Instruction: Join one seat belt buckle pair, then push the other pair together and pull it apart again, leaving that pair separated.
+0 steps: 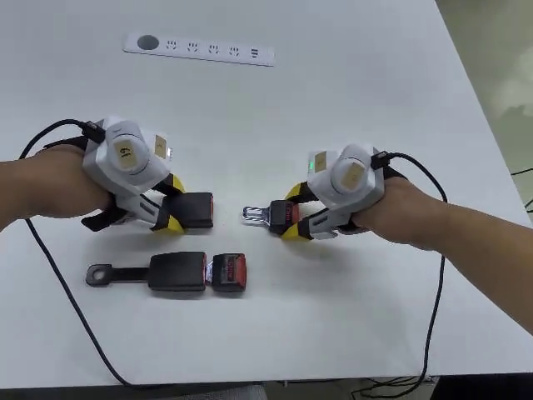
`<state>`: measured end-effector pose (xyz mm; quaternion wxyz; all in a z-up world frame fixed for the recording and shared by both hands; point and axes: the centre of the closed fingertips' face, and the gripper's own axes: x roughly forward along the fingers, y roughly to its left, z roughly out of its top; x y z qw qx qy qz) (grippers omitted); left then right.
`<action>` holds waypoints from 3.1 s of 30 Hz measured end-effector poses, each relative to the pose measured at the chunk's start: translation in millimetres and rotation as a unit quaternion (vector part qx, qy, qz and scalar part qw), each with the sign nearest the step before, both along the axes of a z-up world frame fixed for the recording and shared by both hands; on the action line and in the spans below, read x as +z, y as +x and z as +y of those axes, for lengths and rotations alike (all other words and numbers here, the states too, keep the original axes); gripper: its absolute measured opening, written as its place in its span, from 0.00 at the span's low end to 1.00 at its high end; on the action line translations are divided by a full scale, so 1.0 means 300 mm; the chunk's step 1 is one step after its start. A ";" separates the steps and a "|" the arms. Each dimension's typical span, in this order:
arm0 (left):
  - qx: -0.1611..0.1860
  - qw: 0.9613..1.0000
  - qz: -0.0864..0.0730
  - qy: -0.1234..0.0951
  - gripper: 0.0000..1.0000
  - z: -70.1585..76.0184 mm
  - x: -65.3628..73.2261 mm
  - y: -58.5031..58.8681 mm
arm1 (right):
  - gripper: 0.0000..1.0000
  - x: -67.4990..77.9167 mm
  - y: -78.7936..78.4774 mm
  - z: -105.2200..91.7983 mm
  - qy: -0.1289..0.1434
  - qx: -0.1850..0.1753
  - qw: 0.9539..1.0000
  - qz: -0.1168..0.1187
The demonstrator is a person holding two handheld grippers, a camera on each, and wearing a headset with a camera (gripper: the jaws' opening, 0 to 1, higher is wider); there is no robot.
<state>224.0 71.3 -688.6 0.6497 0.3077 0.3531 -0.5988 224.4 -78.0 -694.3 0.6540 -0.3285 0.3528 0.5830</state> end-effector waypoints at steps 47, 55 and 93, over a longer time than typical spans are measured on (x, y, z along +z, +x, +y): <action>0.065 0.996 -0.047 -0.050 0.60 0.043 0.160 -0.070 | 0.47 0.203 -0.107 0.013 0.068 -0.116 0.990 -0.032; 0.110 0.989 -0.062 -0.074 0.73 0.097 0.240 -0.179 | 0.56 0.226 -0.206 0.041 0.086 -0.132 0.987 -0.040; 0.363 0.916 -0.056 -0.162 1.00 0.452 0.265 -0.360 | 1.00 0.291 -0.342 -0.094 0.158 -0.303 0.938 -0.053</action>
